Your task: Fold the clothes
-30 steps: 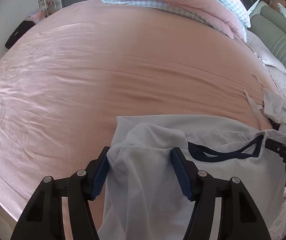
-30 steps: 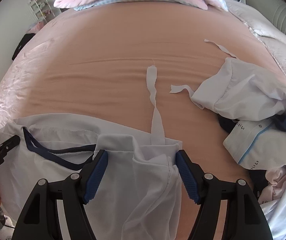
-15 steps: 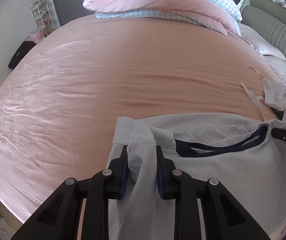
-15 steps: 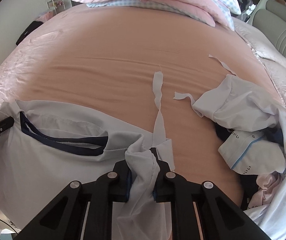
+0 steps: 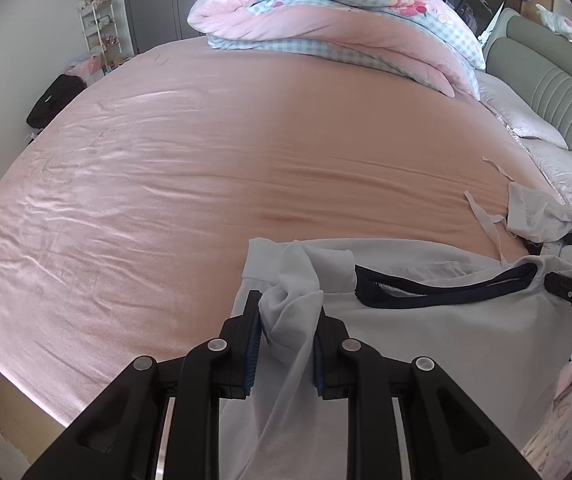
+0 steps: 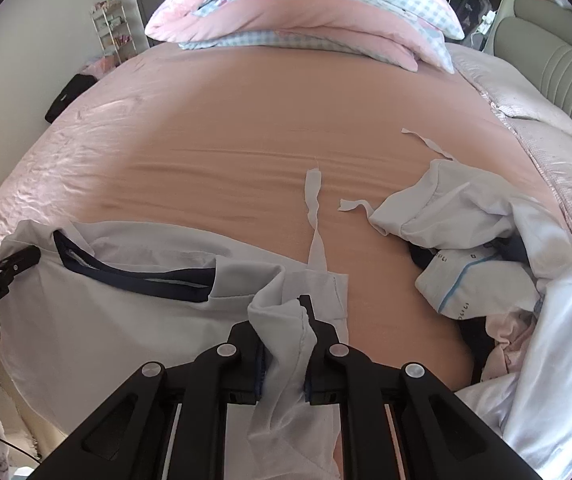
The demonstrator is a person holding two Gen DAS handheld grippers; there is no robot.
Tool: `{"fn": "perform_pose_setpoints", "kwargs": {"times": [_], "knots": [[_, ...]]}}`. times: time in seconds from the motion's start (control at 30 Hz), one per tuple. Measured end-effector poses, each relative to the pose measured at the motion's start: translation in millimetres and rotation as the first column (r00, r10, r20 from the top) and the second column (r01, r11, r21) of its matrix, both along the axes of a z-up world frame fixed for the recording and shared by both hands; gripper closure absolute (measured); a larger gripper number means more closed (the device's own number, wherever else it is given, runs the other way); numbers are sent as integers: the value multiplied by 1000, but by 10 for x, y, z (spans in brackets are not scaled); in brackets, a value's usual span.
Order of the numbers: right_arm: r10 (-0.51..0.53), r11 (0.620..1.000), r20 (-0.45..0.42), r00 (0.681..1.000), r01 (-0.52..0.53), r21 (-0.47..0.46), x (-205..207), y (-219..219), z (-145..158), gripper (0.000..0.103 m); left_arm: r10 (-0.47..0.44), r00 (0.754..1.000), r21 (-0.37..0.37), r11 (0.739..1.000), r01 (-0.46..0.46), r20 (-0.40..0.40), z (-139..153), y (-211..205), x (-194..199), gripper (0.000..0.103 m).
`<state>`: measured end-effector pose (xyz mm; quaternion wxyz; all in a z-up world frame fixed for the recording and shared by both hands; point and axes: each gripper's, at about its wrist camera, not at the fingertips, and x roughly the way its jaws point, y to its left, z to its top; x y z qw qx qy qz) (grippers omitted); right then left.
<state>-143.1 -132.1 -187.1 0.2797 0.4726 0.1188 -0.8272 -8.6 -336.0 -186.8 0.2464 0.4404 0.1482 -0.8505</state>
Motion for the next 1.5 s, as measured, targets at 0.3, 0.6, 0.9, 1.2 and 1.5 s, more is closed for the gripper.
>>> {"fn": "perform_pose_setpoints", "kwargs": {"times": [0.3,0.6,0.9,1.2,1.5], "knots": [[-14,997,69,998,19,-76,323,286,48,92,35,999,112,993,-31,-34,72,60,383,84],[-34,992,187,982,56,-113,514,451,-188,92,59,998,230,971,-57,-3,-102,85,611,84],[-45,991,235,971,73,-112,591,499,-356,92,42,998,240,969,-50,37,-233,124,624,84],[-27,989,281,959,66,-132,546,506,-374,74,60,994,231,970,-80,91,-237,19,607,52],[-22,995,246,969,46,-92,525,566,-107,43,92,996,328,940,-92,16,-7,-226,818,24]]}}
